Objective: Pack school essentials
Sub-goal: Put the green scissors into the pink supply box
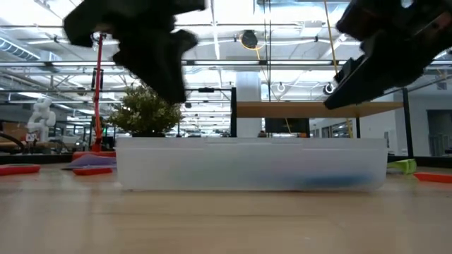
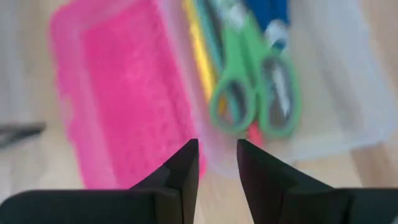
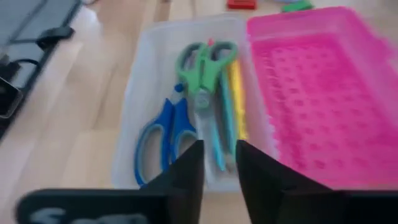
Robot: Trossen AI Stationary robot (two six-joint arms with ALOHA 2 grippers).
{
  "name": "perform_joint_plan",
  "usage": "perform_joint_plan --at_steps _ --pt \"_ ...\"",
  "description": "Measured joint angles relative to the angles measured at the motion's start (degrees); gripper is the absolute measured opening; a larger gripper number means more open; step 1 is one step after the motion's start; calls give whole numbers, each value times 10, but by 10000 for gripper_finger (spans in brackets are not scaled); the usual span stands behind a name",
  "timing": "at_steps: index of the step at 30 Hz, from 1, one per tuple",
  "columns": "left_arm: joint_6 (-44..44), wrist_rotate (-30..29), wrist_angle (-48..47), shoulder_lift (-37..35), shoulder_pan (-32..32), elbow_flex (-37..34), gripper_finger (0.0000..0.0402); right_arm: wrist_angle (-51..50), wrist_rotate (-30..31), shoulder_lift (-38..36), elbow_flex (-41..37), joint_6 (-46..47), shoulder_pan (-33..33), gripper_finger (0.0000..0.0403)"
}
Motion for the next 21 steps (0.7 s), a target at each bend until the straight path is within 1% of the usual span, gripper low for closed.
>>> perform_joint_plan --at_steps 4,8,9,11,12,14,15,16,18,20,21 --pt "-47 -57 44 -54 -14 -64 113 18 -38 59 21 -17 -22 33" --pt "-67 -70 103 -94 -15 -115 113 6 -75 103 62 -29 -40 4" --pt "-71 -74 106 -102 -16 -126 113 5 -80 112 67 -30 -43 3" --pt "-74 -78 161 -111 -15 -144 113 -3 -79 126 75 -30 -46 5" --pt "-74 -77 172 -118 -15 -156 113 0 -80 137 83 -30 -50 6" --pt "-68 -78 181 -126 -16 -177 113 7 -97 153 88 -28 -54 7" --pt "-65 -77 214 -125 -15 -182 113 11 -105 159 88 -27 -57 7" --pt "-63 -77 229 -125 -15 -190 113 20 -111 169 91 -27 -61 5" --pt "-62 -78 220 -132 -15 -203 113 26 -124 183 93 -26 -65 2" --pt "-64 -77 262 -129 -15 -206 113 26 -127 190 95 -28 -68 1" --pt "-65 -78 264 -130 -15 -209 113 32 -129 193 99 -30 -70 1"
